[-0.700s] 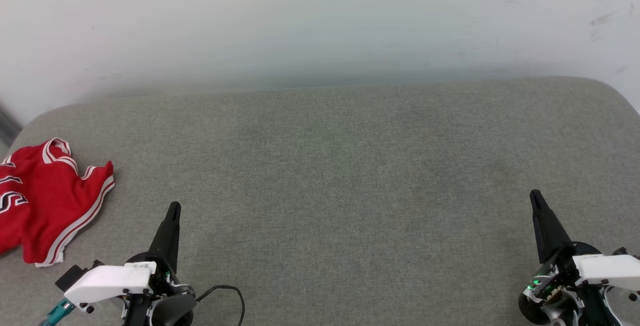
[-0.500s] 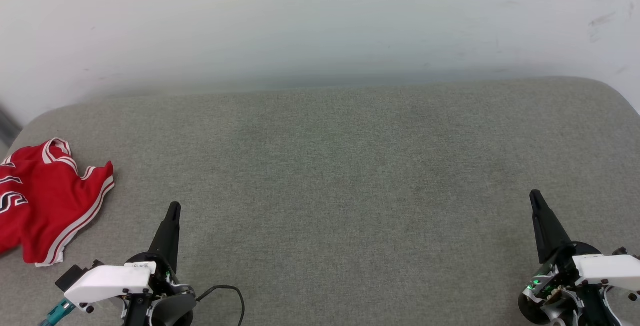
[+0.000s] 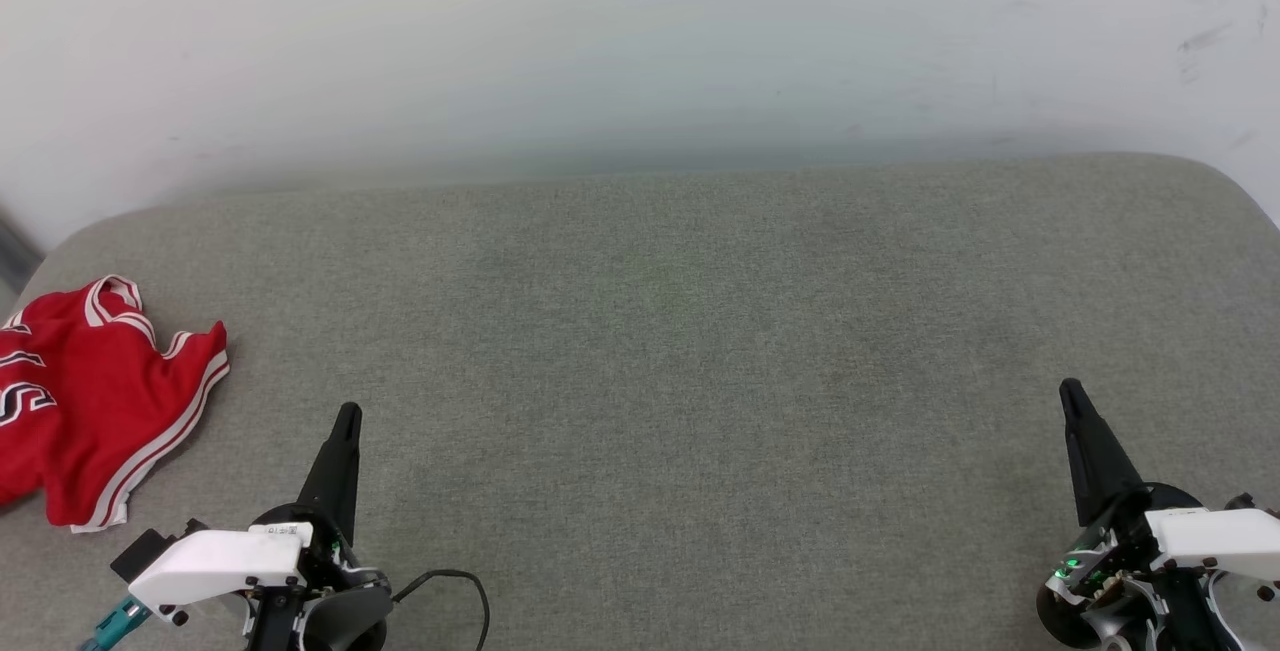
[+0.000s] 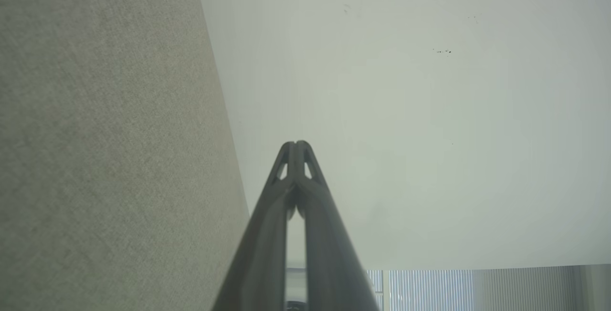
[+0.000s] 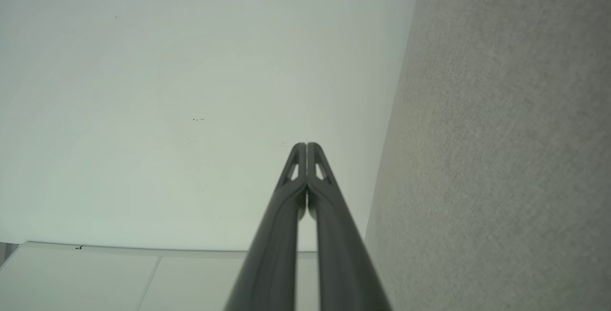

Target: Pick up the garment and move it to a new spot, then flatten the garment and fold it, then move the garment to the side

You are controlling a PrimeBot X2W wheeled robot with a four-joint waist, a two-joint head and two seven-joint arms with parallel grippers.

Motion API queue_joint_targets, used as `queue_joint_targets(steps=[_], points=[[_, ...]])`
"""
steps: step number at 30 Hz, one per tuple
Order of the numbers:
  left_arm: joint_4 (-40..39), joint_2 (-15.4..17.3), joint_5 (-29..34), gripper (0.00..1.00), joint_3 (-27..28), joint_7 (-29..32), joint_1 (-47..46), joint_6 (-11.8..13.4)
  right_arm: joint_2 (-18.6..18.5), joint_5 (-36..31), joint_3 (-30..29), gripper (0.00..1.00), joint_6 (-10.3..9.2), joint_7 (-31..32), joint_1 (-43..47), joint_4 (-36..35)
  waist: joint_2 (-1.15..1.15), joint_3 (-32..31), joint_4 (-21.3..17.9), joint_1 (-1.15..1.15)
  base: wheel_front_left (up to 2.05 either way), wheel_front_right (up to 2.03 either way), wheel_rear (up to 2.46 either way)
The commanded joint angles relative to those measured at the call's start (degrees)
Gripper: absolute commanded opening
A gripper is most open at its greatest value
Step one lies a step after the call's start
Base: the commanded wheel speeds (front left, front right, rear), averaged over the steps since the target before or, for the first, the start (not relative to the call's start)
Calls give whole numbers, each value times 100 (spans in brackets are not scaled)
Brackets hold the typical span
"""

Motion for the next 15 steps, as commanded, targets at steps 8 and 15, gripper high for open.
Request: queue_joint_targets(steps=[8,15], points=[[2,-7,16,0,8,29,-50,-17,14,-32,-3,0,0,10,-67,3,0,0,0,0,0,0,0],[93,-21,20,100,-35,-76,154,2,5,-28,32,100,0,-66,167,135,0,2,-2,0,0,0,0]])
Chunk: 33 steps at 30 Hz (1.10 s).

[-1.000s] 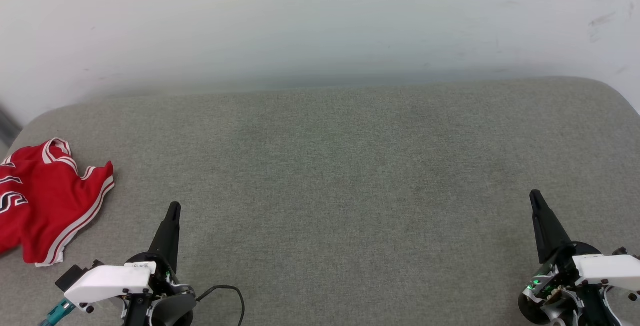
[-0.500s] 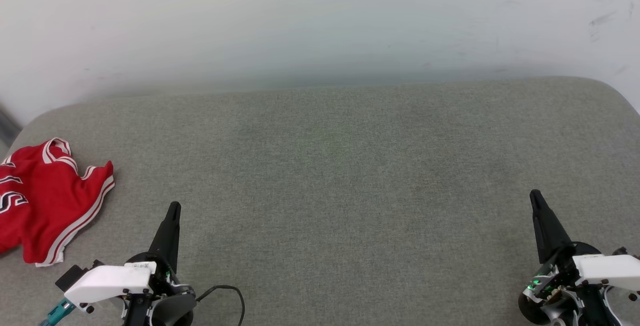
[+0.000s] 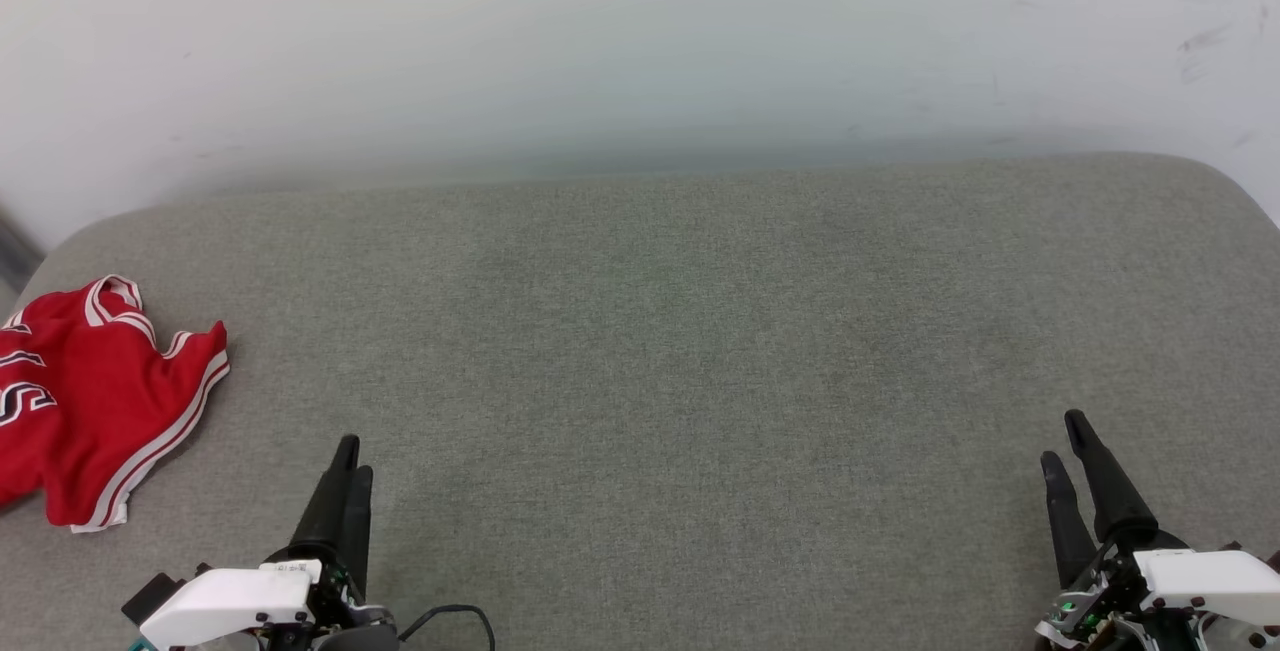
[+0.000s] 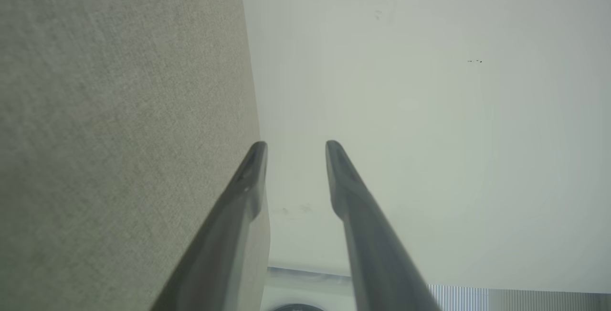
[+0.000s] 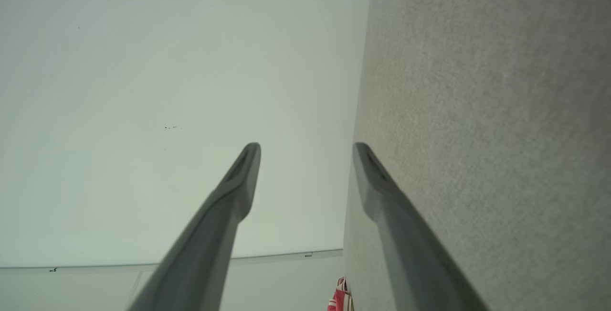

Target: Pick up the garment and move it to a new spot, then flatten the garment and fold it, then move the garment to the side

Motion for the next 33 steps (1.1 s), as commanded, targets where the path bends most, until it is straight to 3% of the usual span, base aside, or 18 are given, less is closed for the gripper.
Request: queue_joint_targets(steps=[1,6,12,33], points=[[-157,15,32,100,-8,-62,-88,-1,-2,-47,23,100,1,-59,-84,-114,0,1,-2,0,0,0,0],[-268,17,202,100,14,-207,-35,-1,-2,-305,23,100,1,-205,-37,-179,0,4,-6,0,0,0,0],[-436,19,826,100,148,-369,-35,87,-2,-934,-45,100,1,-369,-20,-354,0,9,-9,0,0,0,0],[-1185,56,3946,100,-304,-861,190,1045,-1,-4124,341,100,1,-864,175,-1170,0,28,-3,0,0,0,0]])
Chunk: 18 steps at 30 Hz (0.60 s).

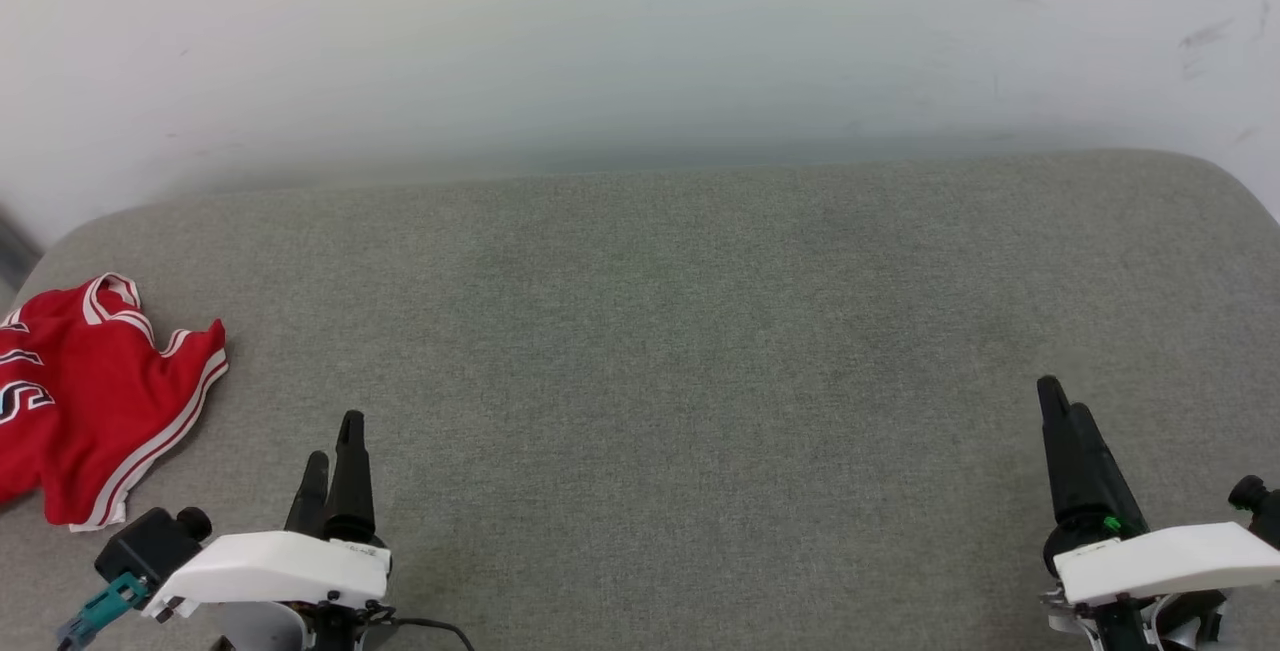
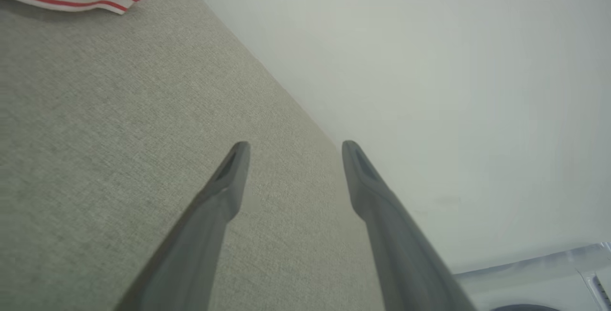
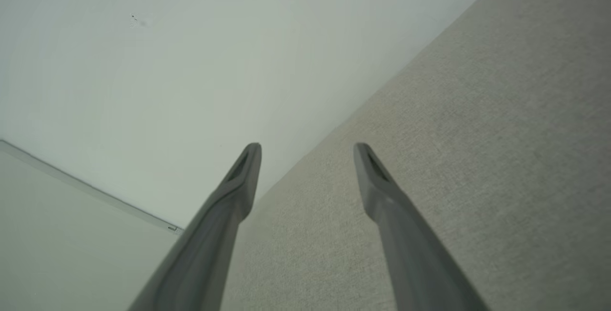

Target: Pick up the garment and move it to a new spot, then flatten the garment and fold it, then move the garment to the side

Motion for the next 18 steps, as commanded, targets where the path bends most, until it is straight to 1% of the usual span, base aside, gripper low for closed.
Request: queue_joint_targets(steps=[1,9,18], points=[[-123,73,338,100,-74,-69,-5,101,-6,-342,42,100,1,-66,-24,-136,0,-1,3,0,0,0,0],[-181,316,1192,100,-503,-231,63,508,-5,-1128,109,100,1,-225,101,-126,0,-3,14,0,0,0,0],[-250,558,1788,100,-926,-394,106,907,-5,-1868,186,100,1,-391,199,-97,0,4,23,0,0,0,0]])
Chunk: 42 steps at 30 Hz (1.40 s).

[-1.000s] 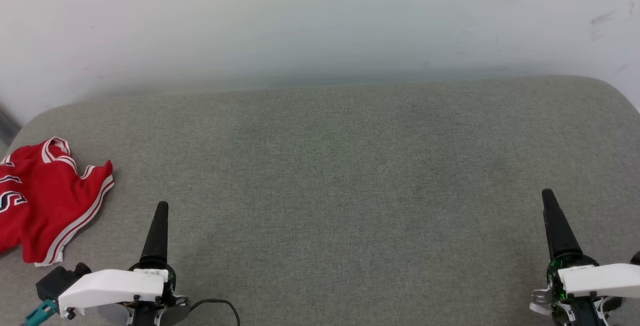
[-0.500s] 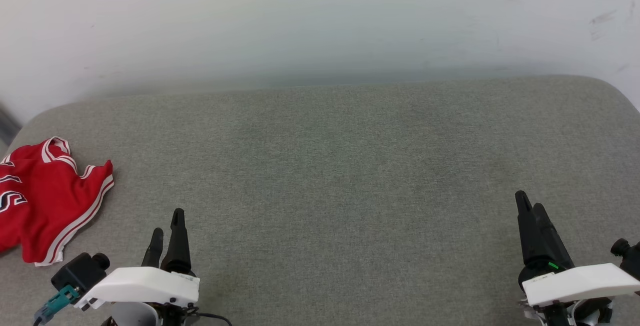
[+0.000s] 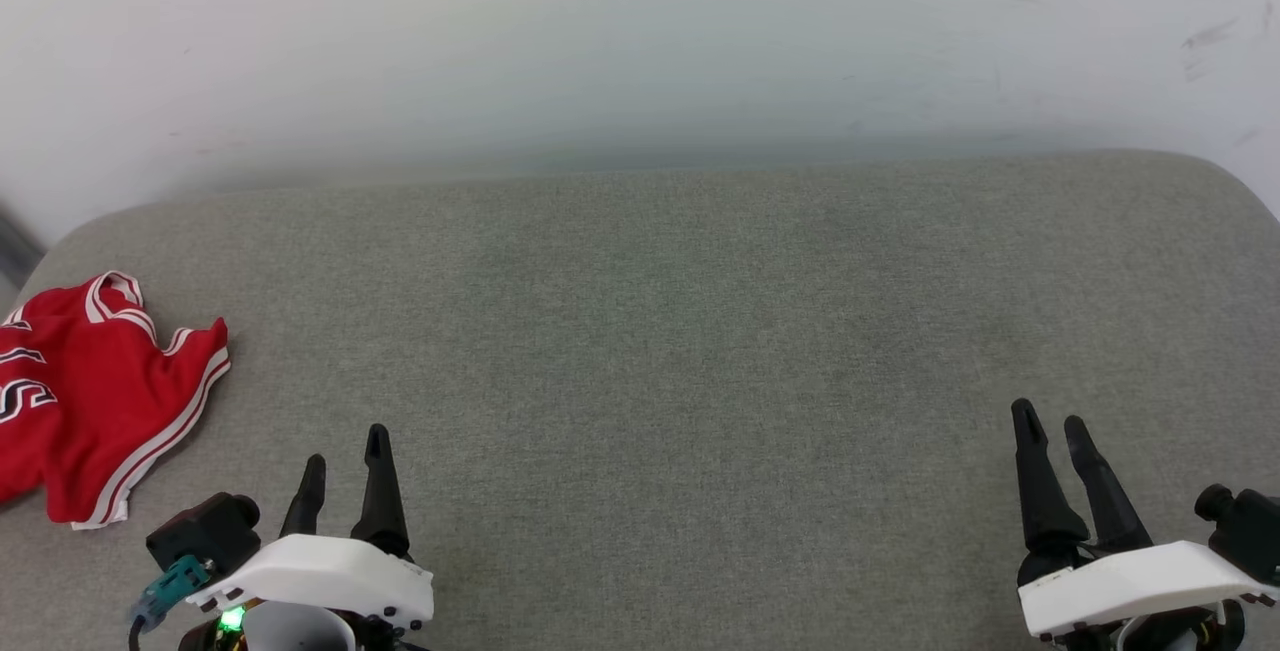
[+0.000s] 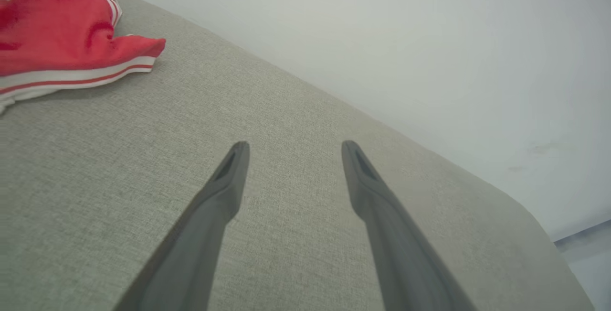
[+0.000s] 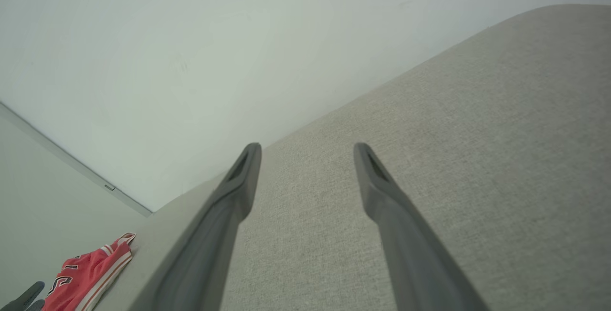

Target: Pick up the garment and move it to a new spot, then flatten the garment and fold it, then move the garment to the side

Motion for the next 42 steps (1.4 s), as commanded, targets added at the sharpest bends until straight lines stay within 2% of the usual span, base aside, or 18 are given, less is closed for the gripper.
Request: queue_joint_targets(steps=[1,18,42], points=[[-107,97,196,100,-87,-75,-8,88,-3,-245,24,100,0,-74,25,-70,0,2,3,0,0,0,0],[-362,361,1086,100,-596,-352,63,381,-3,-1364,87,100,0,-351,166,-285,0,22,29,0,0,0,0],[-582,259,2216,100,-647,-658,341,246,-2,-2449,123,100,0,-657,389,-529,0,9,53,0,0,0,0]])
